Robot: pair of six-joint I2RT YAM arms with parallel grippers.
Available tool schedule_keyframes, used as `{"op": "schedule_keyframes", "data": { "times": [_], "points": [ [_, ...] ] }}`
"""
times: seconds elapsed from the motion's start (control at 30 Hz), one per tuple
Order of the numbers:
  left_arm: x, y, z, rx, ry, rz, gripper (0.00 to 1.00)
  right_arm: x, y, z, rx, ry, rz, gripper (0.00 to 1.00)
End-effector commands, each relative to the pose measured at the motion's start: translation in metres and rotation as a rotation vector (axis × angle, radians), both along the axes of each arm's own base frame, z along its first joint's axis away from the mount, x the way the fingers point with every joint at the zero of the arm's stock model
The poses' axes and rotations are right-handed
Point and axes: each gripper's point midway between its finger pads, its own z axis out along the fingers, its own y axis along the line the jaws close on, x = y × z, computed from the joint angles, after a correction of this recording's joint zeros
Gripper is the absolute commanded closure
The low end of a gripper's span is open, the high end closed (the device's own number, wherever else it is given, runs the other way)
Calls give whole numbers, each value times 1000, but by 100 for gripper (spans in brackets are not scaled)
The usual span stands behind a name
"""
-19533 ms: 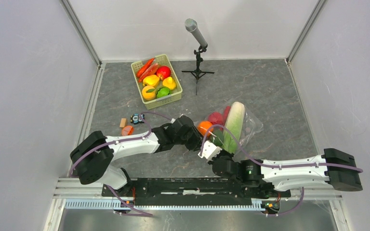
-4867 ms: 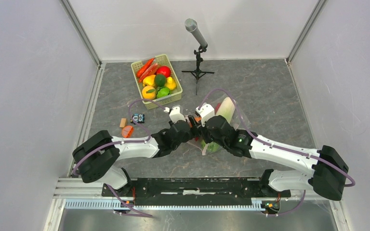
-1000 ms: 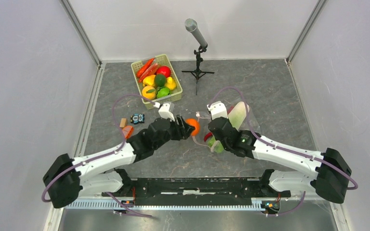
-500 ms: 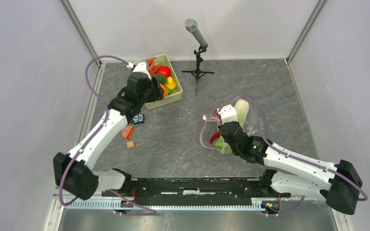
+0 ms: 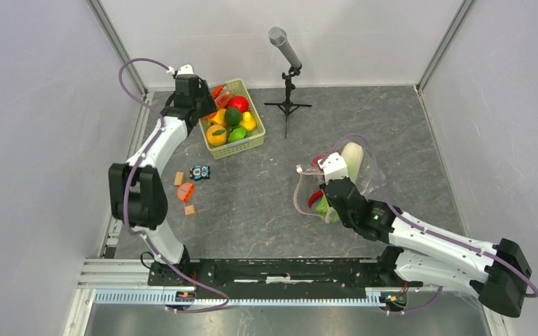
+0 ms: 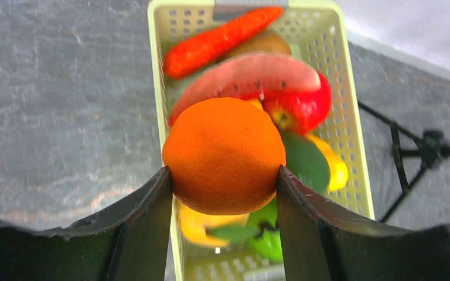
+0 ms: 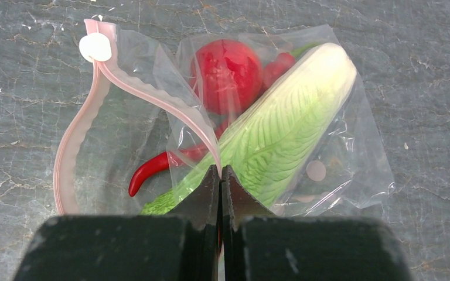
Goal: Open the zip-top bag and remove the fake food
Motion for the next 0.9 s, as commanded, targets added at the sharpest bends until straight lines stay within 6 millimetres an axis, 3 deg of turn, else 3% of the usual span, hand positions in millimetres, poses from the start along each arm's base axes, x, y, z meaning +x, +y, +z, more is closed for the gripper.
{"op": "schedule_keyframes", "data": {
  "times": [0.0, 0.17, 0.27, 0.37, 0.47, 0.67, 0.87],
  "points": [
    [58, 16, 18, 11, -129, -3, 63, 5, 4, 12, 31, -50, 18, 100],
    [95, 16, -6, 7, -105, -20, 52, 6, 7, 9, 16, -44, 32, 100],
    [105, 19, -17, 21, -82, -12, 27, 7, 10, 9, 11, -43, 42, 100],
    [106, 23, -15, 35, -87, 8, 11, 8, 11, 8, 10, -41, 49, 100],
    [100, 27, -8, 46, -88, 22, 0, 8, 12, 8, 13, -38, 54, 100],
    [77, 15, 14, 0, -98, -38, 0, 7, 13, 17, 37, -52, 61, 100],
    [22, -19, 41, -112, -118, -131, 1, 8, 14, 25, 34, -65, 69, 100]
  ]
}}
